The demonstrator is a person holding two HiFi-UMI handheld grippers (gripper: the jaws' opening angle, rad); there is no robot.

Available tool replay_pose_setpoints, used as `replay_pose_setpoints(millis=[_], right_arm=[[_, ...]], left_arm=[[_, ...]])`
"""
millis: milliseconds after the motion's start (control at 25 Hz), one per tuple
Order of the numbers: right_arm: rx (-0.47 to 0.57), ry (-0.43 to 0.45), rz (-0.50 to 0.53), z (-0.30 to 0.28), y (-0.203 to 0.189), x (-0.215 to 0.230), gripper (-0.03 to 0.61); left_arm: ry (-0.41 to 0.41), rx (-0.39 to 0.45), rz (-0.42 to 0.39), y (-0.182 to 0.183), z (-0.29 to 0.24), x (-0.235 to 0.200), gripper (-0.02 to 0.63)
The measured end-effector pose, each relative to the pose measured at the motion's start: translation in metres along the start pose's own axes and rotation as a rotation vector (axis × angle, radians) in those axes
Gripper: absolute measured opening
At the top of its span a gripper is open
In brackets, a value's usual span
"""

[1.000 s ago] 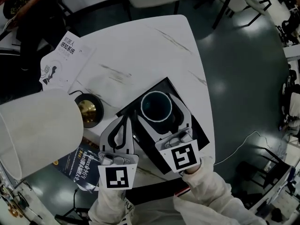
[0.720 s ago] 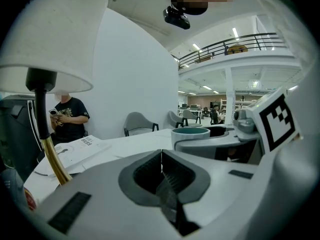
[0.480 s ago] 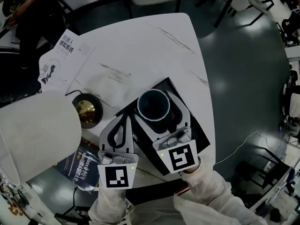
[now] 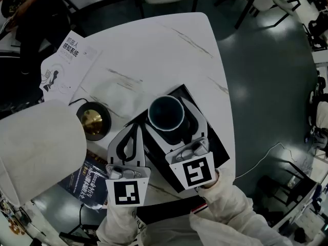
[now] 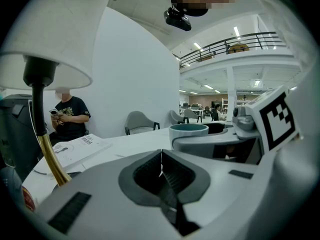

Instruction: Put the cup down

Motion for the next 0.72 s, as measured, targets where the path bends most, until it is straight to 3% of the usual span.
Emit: replay_pose_setpoints(millis=[720], right_arm=[[0.006,0.017,-0.024,0.0036,-0.0041,0.0022,0.391]], left_arm=[[0.019,-0.009,-0.001,-0.0017,-0.0019,0.0027,0.012]])
Point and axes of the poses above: the fingertips, and each gripper's own axes: z backward along the fingers, x to its right, y out of its top, the point moved 7 cm from there along z, backward along the fingers, and after that the axes turned 6 degrees about -x, right-handed, at the moved point
